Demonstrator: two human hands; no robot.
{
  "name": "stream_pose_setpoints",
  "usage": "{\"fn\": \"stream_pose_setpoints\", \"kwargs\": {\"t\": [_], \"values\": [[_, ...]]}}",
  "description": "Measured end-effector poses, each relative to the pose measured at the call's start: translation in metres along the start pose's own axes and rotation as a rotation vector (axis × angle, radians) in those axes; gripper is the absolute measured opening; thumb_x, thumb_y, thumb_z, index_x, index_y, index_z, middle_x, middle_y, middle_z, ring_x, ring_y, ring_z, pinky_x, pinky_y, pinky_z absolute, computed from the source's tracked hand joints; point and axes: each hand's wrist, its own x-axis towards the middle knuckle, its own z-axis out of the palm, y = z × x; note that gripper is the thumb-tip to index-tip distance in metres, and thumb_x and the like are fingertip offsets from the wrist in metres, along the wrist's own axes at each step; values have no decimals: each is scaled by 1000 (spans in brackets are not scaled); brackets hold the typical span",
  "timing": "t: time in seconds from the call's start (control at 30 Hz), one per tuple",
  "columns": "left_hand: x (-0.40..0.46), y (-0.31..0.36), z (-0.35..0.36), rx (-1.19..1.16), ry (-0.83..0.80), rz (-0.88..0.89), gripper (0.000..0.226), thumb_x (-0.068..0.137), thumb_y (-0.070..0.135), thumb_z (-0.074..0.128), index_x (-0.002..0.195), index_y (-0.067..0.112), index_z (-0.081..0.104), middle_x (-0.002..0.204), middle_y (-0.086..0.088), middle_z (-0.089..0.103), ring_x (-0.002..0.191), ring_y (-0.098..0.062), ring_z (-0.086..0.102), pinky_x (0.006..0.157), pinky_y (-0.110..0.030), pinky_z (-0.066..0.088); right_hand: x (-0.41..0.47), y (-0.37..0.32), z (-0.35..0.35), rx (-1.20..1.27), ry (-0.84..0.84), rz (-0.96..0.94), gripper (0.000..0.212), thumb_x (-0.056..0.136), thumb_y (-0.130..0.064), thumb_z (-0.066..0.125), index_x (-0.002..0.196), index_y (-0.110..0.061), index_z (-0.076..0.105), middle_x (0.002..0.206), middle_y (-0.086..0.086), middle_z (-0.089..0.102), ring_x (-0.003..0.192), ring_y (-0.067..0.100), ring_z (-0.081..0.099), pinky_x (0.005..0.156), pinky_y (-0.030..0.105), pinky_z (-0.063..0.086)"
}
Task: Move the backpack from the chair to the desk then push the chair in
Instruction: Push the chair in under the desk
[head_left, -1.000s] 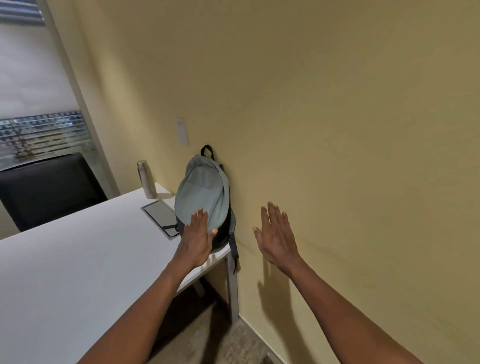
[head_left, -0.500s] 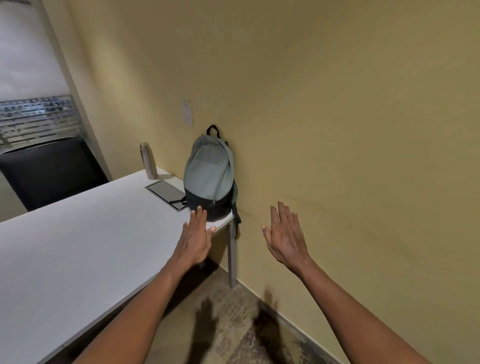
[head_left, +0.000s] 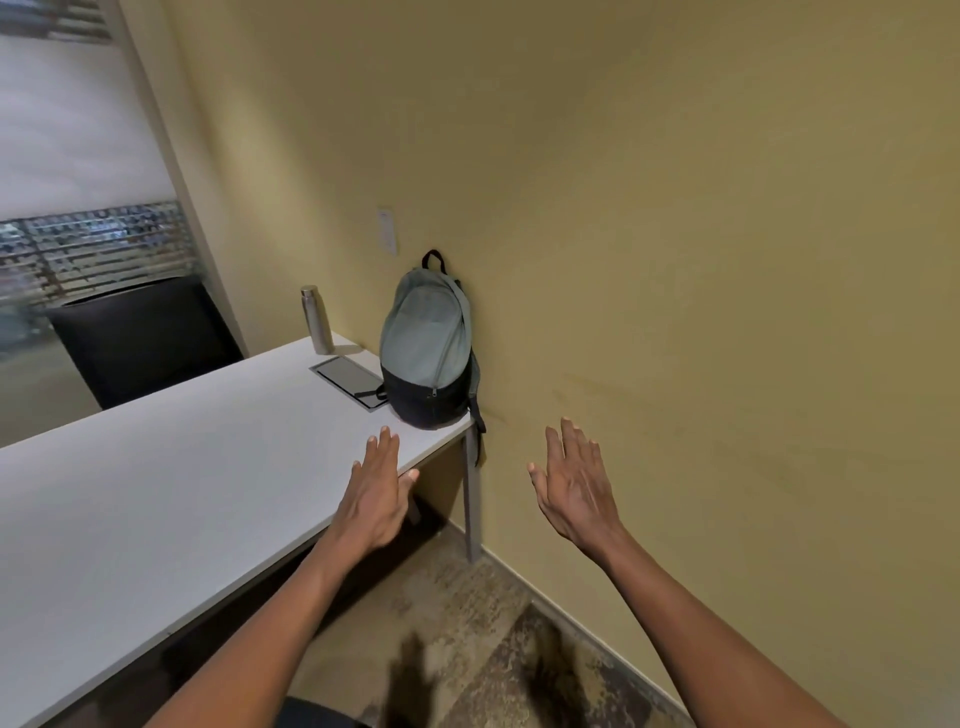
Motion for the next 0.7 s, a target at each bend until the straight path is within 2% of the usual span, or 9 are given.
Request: {"fn": "stream_pose_setpoints", "kwargs": {"t": [0.07,0.2,0.27,0.47,0.7], "values": [[-12,-4,-5,15,-3,-21,64,106,35,33,159,13,4,167,-4,-7,153,-21,-8,123,-43,0,-11,-2,1,16,-11,-9,61,104,-40,35,152,-4,32,162,25,22,150,37,23,122,49,16],[-24,-4,-23,12,31,-60,64,106,35,33,159,13,3,167,-5,-7,153,-21,-8,123,-44,0,-19,-10,-2,8,-2,-38,74,96,-49,13,152,-5,33,161,25,24,149,37,24,122,48,14],[-26,-1,-31,6,48,-50,64,106,35,33,159,13,3,167,-4,-7,153,-20,-8,122,-43,0,-18,-14,-5,17,2,-44,77,94,-50,9,152,-4,34,160,26,25,149,38,25,122,47,14],[-28,11,-49,7,79,-20,64,106,35,35,159,14,4,167,-3,-5,153,-20,-7,122,-42,1,-16,-32,-13,30,11,-56,62,102,-43,33,151,-4,34,160,25,26,149,37,25,122,47,14],[-37,14,-61,29,94,17,64,106,32,36,159,15,6,167,-3,-4,153,-20,-6,121,-39,0,-18,-46,-19,37,42,-47,62,104,-40,35,154,-4,29,162,23,21,151,34,19,122,44,10]]}}
